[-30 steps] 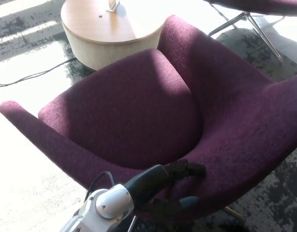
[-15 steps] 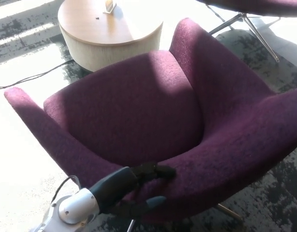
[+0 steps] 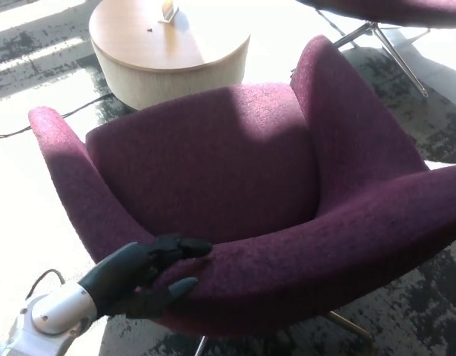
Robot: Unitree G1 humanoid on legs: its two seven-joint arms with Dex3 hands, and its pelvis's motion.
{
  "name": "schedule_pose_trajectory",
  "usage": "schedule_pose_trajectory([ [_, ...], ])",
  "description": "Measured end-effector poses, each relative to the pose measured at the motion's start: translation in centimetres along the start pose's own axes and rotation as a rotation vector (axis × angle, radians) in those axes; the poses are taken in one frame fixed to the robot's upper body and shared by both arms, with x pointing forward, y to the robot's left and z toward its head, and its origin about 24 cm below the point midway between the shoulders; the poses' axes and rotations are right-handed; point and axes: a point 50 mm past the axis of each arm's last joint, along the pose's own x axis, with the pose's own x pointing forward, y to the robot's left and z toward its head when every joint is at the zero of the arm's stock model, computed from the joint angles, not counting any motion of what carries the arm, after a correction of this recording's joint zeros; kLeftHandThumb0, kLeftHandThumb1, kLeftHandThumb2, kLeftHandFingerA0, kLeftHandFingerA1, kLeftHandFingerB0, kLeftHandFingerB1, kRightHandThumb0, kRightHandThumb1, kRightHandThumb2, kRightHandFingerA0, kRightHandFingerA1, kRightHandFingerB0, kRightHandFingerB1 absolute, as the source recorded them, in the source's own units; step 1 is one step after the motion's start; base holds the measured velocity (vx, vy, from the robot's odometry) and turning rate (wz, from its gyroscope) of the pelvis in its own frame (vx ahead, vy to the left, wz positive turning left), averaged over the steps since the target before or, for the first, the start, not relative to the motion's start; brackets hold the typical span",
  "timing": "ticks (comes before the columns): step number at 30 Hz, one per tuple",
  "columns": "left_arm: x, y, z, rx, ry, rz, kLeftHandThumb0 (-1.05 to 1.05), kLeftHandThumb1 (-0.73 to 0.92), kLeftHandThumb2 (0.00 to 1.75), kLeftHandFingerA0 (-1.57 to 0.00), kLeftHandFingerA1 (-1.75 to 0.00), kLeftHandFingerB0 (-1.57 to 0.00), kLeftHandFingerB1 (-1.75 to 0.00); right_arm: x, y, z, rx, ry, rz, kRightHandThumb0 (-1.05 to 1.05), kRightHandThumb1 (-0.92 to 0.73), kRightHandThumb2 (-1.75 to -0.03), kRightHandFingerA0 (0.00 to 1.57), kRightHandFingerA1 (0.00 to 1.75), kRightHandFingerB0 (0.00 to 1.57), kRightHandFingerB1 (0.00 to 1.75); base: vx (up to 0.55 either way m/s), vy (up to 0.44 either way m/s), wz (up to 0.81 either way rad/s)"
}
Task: The robot stands in front of a sofa and uses its left hand to push the left side of the sofa
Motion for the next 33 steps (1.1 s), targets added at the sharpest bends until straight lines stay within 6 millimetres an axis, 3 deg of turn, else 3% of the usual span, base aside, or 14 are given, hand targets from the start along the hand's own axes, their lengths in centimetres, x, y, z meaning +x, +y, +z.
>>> schedule_pose_trajectory([
  [16, -3.4, 6.1, -2.7, -0.064, 0.064, 0.206, -0.80, 0.85, 0.65, -0.31, -0.41, -0.27, -0.34, -0.1, 0.1, -0.2, 0.010, 0.004, 0.011, -0.71, -0.80, -0.66, 0.70, 0.42, 0.56, 0.38, 0.00, 0.000, 0.00],
  [33, -4.9, 8.2, -4.4, -0.104, 0.067, 0.271, -0.84, 0.83, 0.64, -0.33, -0.42, -0.28, -0.36, -0.3, 0.2, -0.5, 0.010, 0.015, 0.016, -0.71, -0.79, -0.64, 0.71, 0.45, 0.59, 0.38, 0.00, 0.000, 0.00],
])
